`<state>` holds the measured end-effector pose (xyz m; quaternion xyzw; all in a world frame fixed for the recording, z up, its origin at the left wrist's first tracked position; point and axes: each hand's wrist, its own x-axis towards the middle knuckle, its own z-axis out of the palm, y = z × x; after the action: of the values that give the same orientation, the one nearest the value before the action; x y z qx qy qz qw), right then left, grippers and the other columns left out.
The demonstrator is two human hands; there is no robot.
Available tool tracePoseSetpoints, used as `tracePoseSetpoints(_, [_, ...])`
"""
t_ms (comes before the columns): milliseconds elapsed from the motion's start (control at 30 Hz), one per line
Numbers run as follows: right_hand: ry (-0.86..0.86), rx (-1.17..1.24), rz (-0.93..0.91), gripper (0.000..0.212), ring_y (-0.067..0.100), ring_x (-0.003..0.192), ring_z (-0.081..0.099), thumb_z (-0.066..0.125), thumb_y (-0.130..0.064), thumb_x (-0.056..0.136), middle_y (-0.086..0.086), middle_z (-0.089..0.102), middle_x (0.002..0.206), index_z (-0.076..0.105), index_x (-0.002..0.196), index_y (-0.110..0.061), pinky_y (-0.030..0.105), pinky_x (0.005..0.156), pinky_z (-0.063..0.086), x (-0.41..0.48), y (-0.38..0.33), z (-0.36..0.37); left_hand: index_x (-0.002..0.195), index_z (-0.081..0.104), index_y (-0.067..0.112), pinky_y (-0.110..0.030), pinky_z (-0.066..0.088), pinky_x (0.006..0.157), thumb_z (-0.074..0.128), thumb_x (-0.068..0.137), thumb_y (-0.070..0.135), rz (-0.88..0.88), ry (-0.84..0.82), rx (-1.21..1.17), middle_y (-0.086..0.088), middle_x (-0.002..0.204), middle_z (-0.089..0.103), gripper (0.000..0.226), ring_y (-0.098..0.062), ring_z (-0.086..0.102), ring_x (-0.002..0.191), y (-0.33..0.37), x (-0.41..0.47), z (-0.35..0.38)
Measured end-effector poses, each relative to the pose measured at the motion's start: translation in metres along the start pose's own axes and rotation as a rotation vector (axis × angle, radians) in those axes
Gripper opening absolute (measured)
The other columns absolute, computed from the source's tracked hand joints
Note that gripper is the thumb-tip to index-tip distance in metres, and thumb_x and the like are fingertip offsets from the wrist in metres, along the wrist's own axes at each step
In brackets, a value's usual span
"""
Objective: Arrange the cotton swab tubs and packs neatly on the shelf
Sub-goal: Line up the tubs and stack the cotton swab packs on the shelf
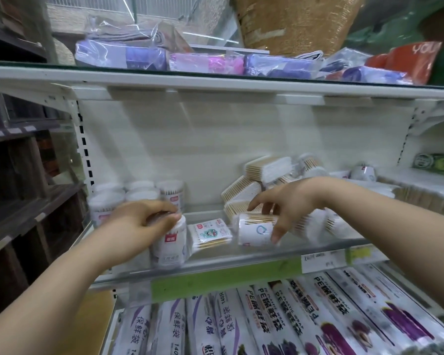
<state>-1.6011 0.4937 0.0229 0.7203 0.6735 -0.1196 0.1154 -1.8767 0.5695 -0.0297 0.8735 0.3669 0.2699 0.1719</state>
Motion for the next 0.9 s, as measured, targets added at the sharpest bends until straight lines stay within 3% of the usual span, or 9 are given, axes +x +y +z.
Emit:
tracePoseSetpoints(100, [0.012,-0.034,0.010,0.079,0.010,0.107,0.052,0.076,-0.040,0.073,-0.010,0.053,0.130,0.035,0.140,-0.034,0.030,0.099,0.042,-0.008,0.007,0.003,0.090,0.058,0.048,-0.028,0.049,0.086,0.050,0.089,0.049,0.046,0.032,0.012,0.021,0.100,0.064,0.008,-0.003,0.059,0.097,-0.002,0.001,0.004])
tracePoseSetpoints(167, [0.058,-0.006,0.004,0.074,0.009,0.106,0.052,0.075,-0.039,0.075,-0.009,0.054,0.127,0.038,0.139,-0.030,0.026,0.096,0.042,-0.012,0.013,0.007,0.090,0.058,0.049,-0.023,0.046,0.081,0.052,0.089,0.045,0.059,0.051,-0.005,0.025,0.097,0.061,0.007,0.000,0.058,0.096,-0.003,0.001,0.006])
tracePoseSetpoints(300, [0.235,0.322,-0.064,0.053,0.009,0.101,0.056,0.072,-0.025,0.079,-0.012,0.057,0.111,0.048,0.127,-0.028,0.018,0.085,0.044,-0.016,0.019,0.004,0.088,0.057,0.050,-0.008,0.037,0.069,0.053,0.089,0.040,0.059,0.086,-0.035,0.029,0.092,0.058,0.011,0.012,0.052,0.087,-0.006,-0.001,0.008])
tracePoseSetpoints(400, [0.296,0.479,-0.106,0.050,0.009,0.102,0.059,0.073,-0.024,0.078,-0.007,0.059,0.117,0.050,0.122,-0.027,0.026,0.090,0.048,-0.016,0.020,-0.002,0.087,0.055,0.051,-0.010,0.038,0.069,0.052,0.089,0.040,0.054,0.071,-0.031,0.028,0.092,0.057,0.012,0.012,0.051,0.086,-0.006,0.000,0.009])
tracePoseSetpoints(533, [0.264,0.406,-0.109,0.051,0.012,0.106,0.058,0.075,-0.026,0.075,-0.005,0.058,0.119,0.050,0.120,-0.026,0.029,0.093,0.049,-0.007,0.015,0.005,0.083,0.051,0.054,-0.008,0.036,0.068,0.050,0.090,0.040,0.069,0.059,0.025,0.030,0.089,0.053,0.015,0.013,0.048,0.084,-0.005,0.001,0.008])
tracePoseSetpoints(633, [0.270,0.439,-0.123,0.049,0.010,0.109,0.056,0.075,-0.027,0.076,-0.008,0.058,0.119,0.051,0.119,-0.027,0.026,0.094,0.047,-0.006,0.013,0.010,0.086,0.049,0.053,-0.007,0.034,0.068,0.049,0.091,0.038,0.072,0.067,0.045,0.023,0.092,0.056,0.016,0.001,0.052,0.086,-0.002,0.000,0.008])
tracePoseSetpoints(767, [0.311,0.454,-0.062,0.055,0.008,0.113,0.056,0.069,-0.049,0.078,-0.013,0.056,0.124,0.049,0.126,-0.031,0.030,0.099,0.046,-0.016,0.022,0.007,0.089,0.051,0.050,-0.002,0.032,0.069,0.049,0.092,0.037,0.059,0.091,0.038,0.017,0.097,0.060,0.014,-0.004,0.054,0.092,-0.002,-0.001,0.009])
tracePoseSetpoints(900, [0.346,0.060,0.216,0.059,0.020,0.104,0.058,0.058,-0.056,0.082,-0.003,0.057,0.123,0.045,0.129,-0.023,0.036,0.091,0.049,-0.023,0.033,0.008,0.094,0.053,0.049,-0.019,0.040,0.074,0.048,0.092,0.039,0.044,0.093,0.031,0.013,0.103,0.062,0.012,-0.007,0.055,0.097,-0.003,-0.002,0.011])
